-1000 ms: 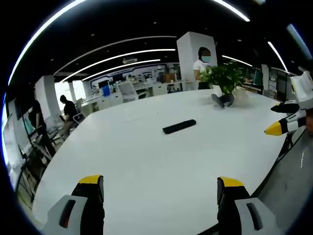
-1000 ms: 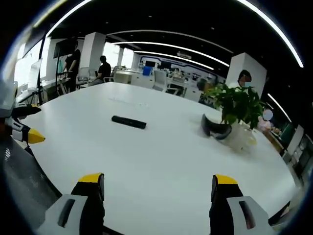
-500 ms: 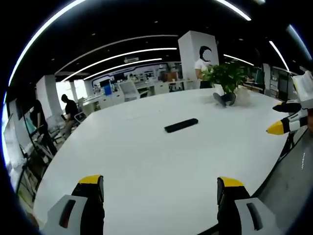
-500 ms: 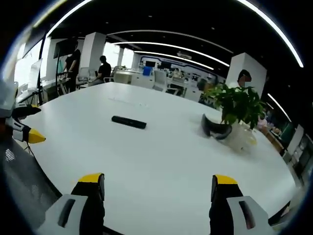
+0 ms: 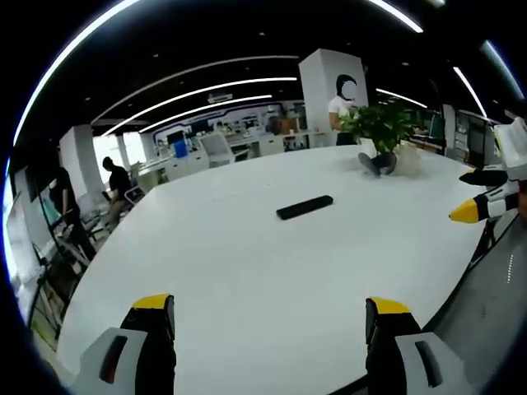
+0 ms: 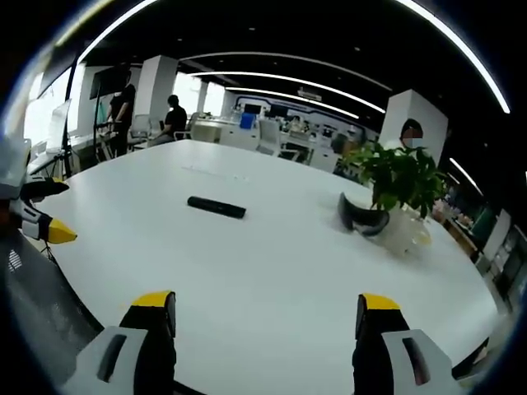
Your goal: Press the specified remote control buttons in sequence, fully releasing each button before pressing the next.
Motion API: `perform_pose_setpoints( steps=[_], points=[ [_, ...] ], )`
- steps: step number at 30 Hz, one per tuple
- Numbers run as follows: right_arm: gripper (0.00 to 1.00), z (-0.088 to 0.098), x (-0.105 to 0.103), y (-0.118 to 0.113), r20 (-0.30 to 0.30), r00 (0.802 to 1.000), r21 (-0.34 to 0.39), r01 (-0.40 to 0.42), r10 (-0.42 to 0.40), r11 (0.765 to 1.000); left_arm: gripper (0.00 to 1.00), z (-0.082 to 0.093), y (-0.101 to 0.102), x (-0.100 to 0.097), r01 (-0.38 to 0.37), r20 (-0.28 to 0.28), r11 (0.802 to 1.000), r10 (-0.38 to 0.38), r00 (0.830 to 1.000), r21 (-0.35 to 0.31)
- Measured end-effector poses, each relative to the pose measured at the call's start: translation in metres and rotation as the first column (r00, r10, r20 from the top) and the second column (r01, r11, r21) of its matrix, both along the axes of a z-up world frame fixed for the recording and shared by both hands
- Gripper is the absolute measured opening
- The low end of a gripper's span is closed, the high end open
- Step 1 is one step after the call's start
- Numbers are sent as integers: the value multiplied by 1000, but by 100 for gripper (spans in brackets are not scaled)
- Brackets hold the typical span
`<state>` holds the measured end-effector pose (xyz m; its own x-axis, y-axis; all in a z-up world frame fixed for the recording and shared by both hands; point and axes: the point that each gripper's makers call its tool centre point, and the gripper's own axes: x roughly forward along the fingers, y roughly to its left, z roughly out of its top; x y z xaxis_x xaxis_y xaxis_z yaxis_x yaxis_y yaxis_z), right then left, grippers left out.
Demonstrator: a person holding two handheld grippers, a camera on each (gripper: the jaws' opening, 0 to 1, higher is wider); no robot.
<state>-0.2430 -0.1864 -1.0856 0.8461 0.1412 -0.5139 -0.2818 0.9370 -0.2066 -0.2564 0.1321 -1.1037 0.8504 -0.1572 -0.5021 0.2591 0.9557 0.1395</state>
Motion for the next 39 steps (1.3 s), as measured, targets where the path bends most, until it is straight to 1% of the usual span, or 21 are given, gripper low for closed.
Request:
perform_pose_setpoints(
  steps=[14, 16, 17, 19, 21, 22, 24, 26, 28, 31, 33, 35, 39],
  points=[
    [90, 2, 0, 1, 12, 1000, 10, -3, 3, 1000, 100, 2, -3, -3, 5, -8, 1000, -5, 1000, 9],
    [90, 2, -1, 2, 11, 1000, 9, -6, 5, 1000, 100, 2, -2, -3, 4, -6, 1000, -4, 1000, 9],
    [90, 2, -1, 2, 10, 1000, 9, -6, 6, 1000, 100, 5, -1, -2, 2, 7, 1000, -2, 1000, 15],
    [90, 2, -1, 2, 8, 1000, 8, -6, 6, 1000, 100, 8, -2, -1, 2, 23, 1000, -2, 1000, 6],
    [90, 2, -1, 3, 8, 1000, 11, -10, 10, 1000, 100, 8, -3, -1, 6, 17, 1000, -6, 1000, 1],
    [89, 1, -1, 3, 6, 1000, 11, -12, 12, 1000, 100, 8, -4, -1, 11, 15, 1000, -11, 1000, 12],
    [89, 1, -1, 5, 2, 1000, 15, -20, 20, 1000, 97, 10, -4, -1, 13, 25, 999, -14, 1000, 33],
    [88, 2, -1, 7, 7, 1000, 25, -30, 30, 999, 94, 12, -1, 0, 9, 35, 999, -11, 999, 39],
    [87, 1, -1, 7, 1, 1000, 21, -30, 30, 999, 95, 11, -1, 0, 10, 28, 999, -10, 1000, 31],
    [87, 3, -1, 6, 10, 1000, 27, -28, 28, 999, 95, 11, 0, 1, 6, 25, 999, -7, 1000, 34],
    [87, 2, 0, 5, 3, 1000, 28, -22, 22, 999, 95, 11, 0, 1, 8, 18, 999, -8, 1000, 37],
    [87, 2, 0, 5, 2, 1000, 26, -20, 20, 999, 97, 12, -1, 3, 20, 11, 999, -20, 1000, 46],
    [87, 0, 0, 6, -5, 1000, 28, -23, 23, 999, 98, 18, -6, 9, 50, 15, 997, -51, 999, 60]
  ],
)
